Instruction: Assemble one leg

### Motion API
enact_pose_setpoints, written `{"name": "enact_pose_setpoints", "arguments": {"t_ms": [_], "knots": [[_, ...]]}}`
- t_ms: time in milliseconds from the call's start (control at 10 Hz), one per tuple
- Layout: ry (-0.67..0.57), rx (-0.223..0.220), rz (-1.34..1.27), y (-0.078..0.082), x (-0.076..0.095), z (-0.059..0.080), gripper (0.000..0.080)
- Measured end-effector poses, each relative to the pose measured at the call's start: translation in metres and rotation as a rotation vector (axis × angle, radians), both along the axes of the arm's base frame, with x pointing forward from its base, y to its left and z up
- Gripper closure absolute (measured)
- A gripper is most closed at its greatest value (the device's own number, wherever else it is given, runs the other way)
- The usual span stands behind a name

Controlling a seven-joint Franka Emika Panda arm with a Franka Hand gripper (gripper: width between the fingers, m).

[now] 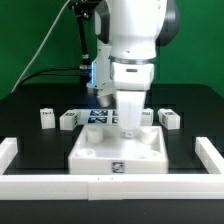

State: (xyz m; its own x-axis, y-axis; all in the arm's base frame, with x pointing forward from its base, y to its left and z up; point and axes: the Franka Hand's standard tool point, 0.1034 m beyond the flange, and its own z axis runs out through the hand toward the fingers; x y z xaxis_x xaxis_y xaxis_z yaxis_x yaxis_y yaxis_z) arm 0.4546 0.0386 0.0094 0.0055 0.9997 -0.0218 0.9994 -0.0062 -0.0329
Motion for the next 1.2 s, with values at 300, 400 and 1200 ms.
{"name": "enact_pose_setpoints", "arguments": {"t_ms": [300, 400, 1200], "knots": [[-0.029, 0.015, 0.012, 0.030, 0.023, -0.001, 0.0739], [-0.039, 0.017, -0.006, 0.039, 0.030, -0.001, 0.0739], [-0.041, 0.017, -0.017, 0.041, 0.032, -0.001, 0.0209]]}}
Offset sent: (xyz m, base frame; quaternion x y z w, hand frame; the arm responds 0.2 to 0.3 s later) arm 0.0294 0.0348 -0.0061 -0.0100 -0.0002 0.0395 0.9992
